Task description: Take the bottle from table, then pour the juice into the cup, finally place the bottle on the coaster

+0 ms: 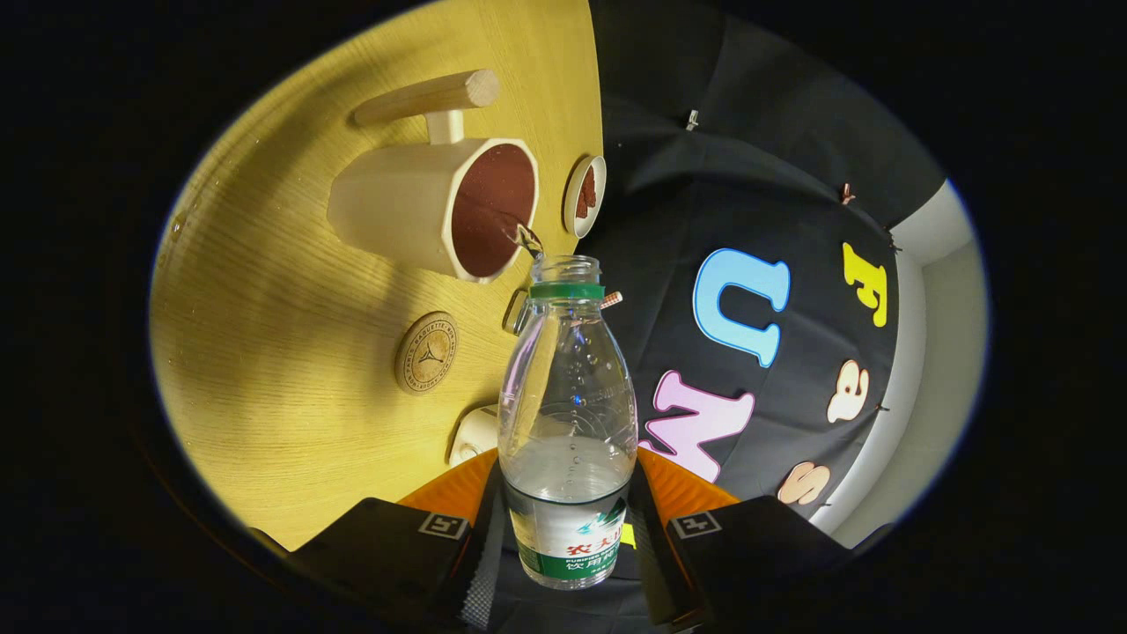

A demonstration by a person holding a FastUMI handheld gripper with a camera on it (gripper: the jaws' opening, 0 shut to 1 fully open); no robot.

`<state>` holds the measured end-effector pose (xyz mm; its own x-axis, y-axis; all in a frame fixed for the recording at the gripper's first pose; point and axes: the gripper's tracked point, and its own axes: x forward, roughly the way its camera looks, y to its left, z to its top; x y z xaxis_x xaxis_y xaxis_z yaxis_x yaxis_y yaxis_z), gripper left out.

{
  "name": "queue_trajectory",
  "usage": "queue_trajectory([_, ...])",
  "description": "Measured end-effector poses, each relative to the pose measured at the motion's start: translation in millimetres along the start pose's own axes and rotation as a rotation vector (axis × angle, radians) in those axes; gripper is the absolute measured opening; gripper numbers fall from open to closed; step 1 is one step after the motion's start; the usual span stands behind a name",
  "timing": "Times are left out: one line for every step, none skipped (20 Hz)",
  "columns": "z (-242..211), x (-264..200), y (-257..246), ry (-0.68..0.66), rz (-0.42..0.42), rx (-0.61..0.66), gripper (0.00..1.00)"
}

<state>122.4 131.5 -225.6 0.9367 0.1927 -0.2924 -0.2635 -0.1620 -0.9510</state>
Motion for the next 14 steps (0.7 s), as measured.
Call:
queue_trajectory([0.4, 0.3, -2.2, -0.002, -0.006, -0.01, 0.68])
queue_trajectory([0.0, 1.0, -3.4, -0.004, -0.008, -0.016, 0.68])
queue_trajectory([0.8, 2.2, -4.2, -0.005, -0.011, -0.02, 0.68])
queue_trajectory([0.4, 1.8, -4.6, -0.006, -0.013, -0.024, 0.68])
queue_trajectory([0.7, 3.2, -5.4, -0.008, -0.015, -0.031, 0.68])
queue_trajectory([0.6, 3.1, -6.0, -0.01, -0.018, -0.039, 0.68])
queue_trajectory([0.6, 2.8, -7.1, -0.013, -0.022, -0.048, 0.68])
queue_trajectory([1.1, 1.5, -7.6, -0.016, -0.027, -0.057, 0.68])
queue_trajectory([1.5, 2.6, -9.1, -0.021, -0.031, -0.068, 0.68])
queue_trajectory([2.0, 2.4, -10.1, -0.025, -0.035, -0.077, 0.68])
queue_trajectory([2.6, 2.6, -11.2, -0.029, -0.038, -0.085, 0.68])
queue_trajectory([2.6, 2.6, -11.9, -0.033, -0.041, -0.093, 0.68])
queue_trajectory([3.2, 3.3, -12.7, -0.034, -0.044, -0.101, 0.68])
queue_trajectory([3.0, 3.0, -13.5, -0.035, -0.049, -0.112, 0.68])
